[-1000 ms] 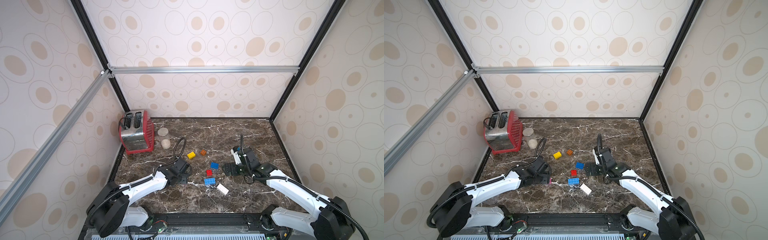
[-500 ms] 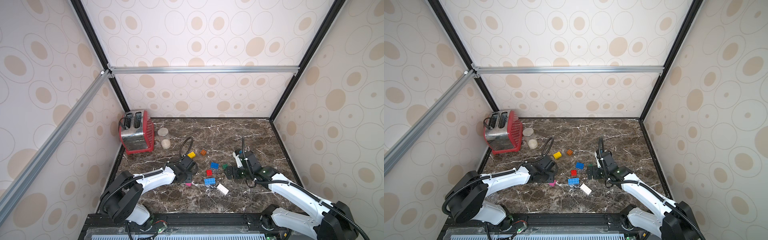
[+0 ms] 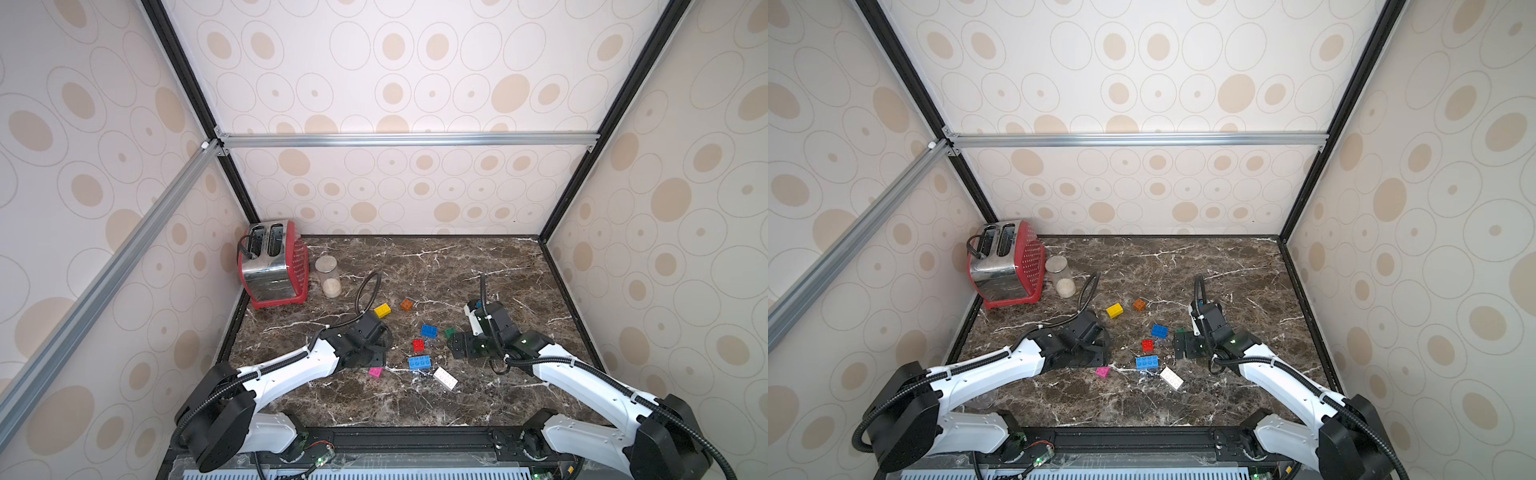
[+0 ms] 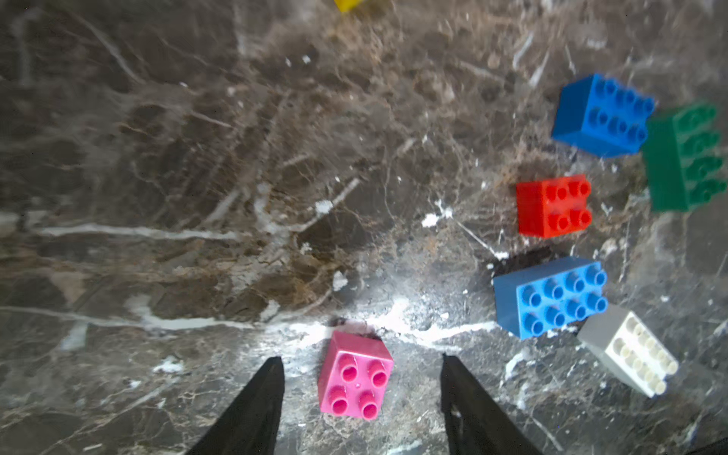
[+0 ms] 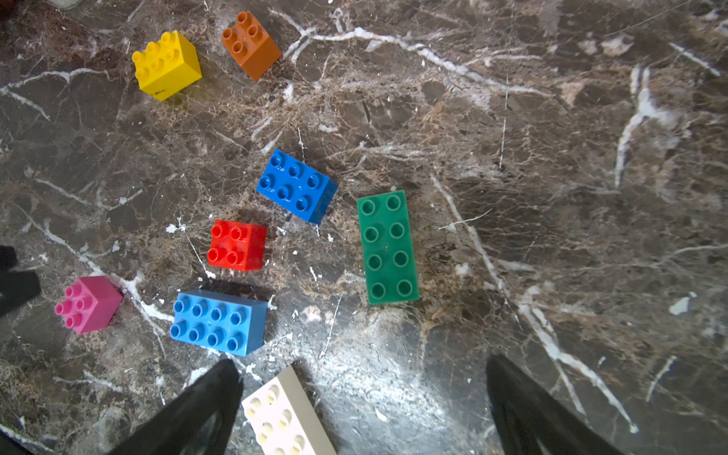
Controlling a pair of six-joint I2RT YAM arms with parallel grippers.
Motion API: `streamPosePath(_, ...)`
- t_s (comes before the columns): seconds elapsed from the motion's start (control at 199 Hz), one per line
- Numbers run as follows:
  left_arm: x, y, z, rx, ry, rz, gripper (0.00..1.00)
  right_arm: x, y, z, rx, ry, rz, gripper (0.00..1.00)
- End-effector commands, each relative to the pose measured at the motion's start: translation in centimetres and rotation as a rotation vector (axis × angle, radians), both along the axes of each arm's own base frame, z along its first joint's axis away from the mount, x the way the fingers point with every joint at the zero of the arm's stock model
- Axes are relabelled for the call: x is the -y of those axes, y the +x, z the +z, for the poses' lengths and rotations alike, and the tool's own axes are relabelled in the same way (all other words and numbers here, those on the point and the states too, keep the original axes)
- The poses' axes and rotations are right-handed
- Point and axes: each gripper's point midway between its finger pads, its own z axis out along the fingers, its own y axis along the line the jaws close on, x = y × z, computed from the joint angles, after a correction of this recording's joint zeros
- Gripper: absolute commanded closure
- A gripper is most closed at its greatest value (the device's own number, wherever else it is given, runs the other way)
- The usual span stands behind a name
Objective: Assemble a heart with lego
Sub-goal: Adjust the lego brick at the center of the board, then move the lego brick at the center of the board.
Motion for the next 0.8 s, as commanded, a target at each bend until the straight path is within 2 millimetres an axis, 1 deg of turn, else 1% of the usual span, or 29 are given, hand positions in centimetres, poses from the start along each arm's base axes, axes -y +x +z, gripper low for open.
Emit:
streamPosePath(0.0,0.1,-1.3,-1.4,-0.055,0.068,-0.040,0.32,-0.1,-0.1,-0.3,-0.001,0.005,-0.004,0.01)
streamPosePath(0.06,0.1,-1.2,-1.9,-0.057,0.097,-0.087,0.31,-0.3,-0.2,-0.3,-0.003,0.013,-0.001,0.01)
streamPosePath(0.105,0.2,-1.4,-2.3,-0.070,0.116,-0.127,0.33,-0.2,-0.2,-0.4,-0.007,0.010,0.001,0.01)
streamPosePath(0.16,0.2,-1.8,-2.7,-0.095,0.134,-0.162,0.38,0.0,-0.3,-0.4,-0.007,-0.001,0.000,0.01)
streamPosePath(0.261,0.1,-2.5,-3.4,-0.129,0.140,-0.197,0.42,0.4,-0.4,-0.5,0.002,-0.013,-0.005,0.01)
streamPosePath(0.421,0.4,-2.5,-4.3,-0.146,0.145,-0.218,0.53,0.2,-0.3,-0.6,0.000,-0.004,-0.008,0.01)
streamPosePath(0.587,0.9,-2.1,-4.2,-0.142,0.149,-0.228,0.67,0.3,-0.7,-0.8,-0.011,-0.029,0.021,0.01)
streamPosePath(0.732,1.8,-1.7,-3.8,-0.149,0.121,-0.204,0.72,0.4,-1.9,-1.2,-0.065,-0.077,0.103,0.00)
streamPosePath(0.767,2.0,-1.6,-3.8,-0.151,0.117,-0.191,0.72,0.3,-2.1,-1.4,-0.075,-0.072,0.111,0.03)
streamPosePath(0.797,2.0,-1.6,-3.7,-0.154,0.118,-0.175,0.73,-0.3,-2.3,-1.4,-0.082,-0.046,0.130,0.04)
